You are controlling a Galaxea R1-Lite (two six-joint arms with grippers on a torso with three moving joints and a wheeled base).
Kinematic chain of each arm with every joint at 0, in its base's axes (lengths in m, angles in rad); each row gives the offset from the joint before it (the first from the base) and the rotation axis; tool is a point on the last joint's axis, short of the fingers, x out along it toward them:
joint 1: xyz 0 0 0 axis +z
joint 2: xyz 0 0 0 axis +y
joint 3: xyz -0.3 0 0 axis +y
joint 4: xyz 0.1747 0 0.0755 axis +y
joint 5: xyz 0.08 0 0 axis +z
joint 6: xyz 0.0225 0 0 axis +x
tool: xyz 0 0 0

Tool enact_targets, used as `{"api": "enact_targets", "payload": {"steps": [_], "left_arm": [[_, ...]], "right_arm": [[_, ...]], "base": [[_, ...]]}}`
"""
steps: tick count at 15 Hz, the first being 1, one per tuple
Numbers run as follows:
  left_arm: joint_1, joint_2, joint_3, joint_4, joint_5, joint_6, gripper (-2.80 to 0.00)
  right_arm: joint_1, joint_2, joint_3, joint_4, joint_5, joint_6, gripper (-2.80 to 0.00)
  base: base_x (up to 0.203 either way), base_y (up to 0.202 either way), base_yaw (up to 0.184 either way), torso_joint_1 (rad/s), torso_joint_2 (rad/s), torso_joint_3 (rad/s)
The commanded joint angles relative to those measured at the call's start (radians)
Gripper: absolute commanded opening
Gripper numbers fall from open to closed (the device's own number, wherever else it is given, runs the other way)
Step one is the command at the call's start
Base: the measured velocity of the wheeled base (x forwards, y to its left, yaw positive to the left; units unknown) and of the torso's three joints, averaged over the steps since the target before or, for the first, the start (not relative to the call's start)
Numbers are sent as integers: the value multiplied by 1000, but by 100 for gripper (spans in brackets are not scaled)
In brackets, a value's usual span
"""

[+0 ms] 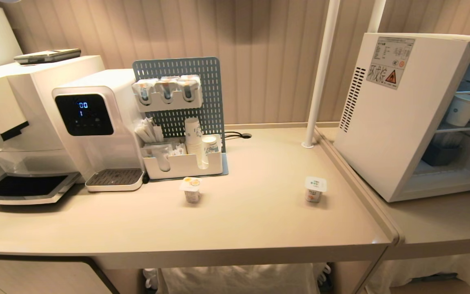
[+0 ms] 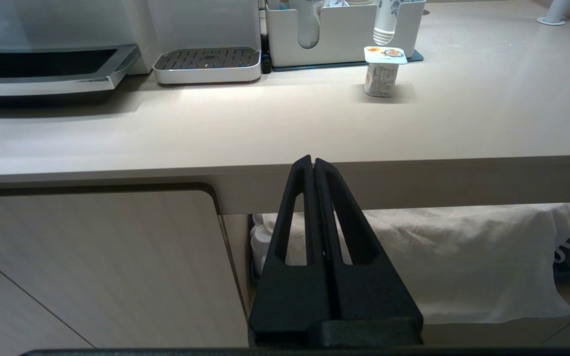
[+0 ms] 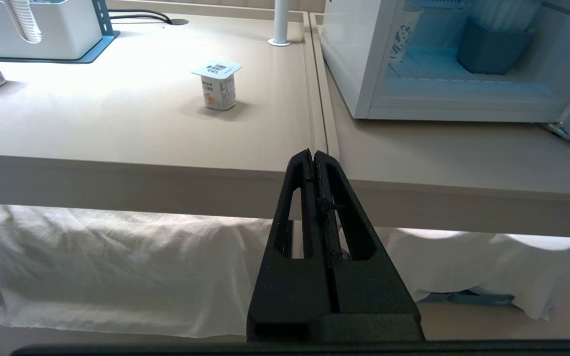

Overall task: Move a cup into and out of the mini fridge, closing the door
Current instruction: Put the yoghurt in the freezer

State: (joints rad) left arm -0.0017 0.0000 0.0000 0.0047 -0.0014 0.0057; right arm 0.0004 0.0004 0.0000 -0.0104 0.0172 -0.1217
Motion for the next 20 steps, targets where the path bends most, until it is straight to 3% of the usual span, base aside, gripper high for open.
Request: {"api": "enact_targets", "payload": {"steps": [1, 9, 11, 13, 15, 18, 20], "left_arm": [[0, 0, 0, 0, -1, 0, -280], [0, 2, 0, 0, -2, 0, -280], [0, 0, 0, -1, 0, 0, -280], [0, 1, 0, 0, 0, 0, -280], [0, 2, 0, 0, 0, 0, -280], [0, 2, 0, -1, 0, 0, -280], [0, 1, 0, 0, 0, 0, -280]], "right_arm": [[1, -2, 2, -2, 1, -3, -280], [0, -1, -18, -30, -3, 26, -280], [0, 41, -173, -47, -4, 70, -280], [0, 137, -416, -8, 6, 82, -280], [0, 284, -523, 28, 73, 27, -280], [3, 545, -494, 23, 179, 25, -280], [7, 766, -434, -53, 277, 39, -280]], "base": [[0, 0, 0, 0, 0, 0], [0, 0, 0, 0, 0, 0], [0, 0, 0, 0, 0, 0], [0, 0, 0, 0, 0, 0], [0, 0, 0, 0, 0, 0], [0, 0, 0, 0, 0, 0], [0, 0, 0, 0, 0, 0]]}}
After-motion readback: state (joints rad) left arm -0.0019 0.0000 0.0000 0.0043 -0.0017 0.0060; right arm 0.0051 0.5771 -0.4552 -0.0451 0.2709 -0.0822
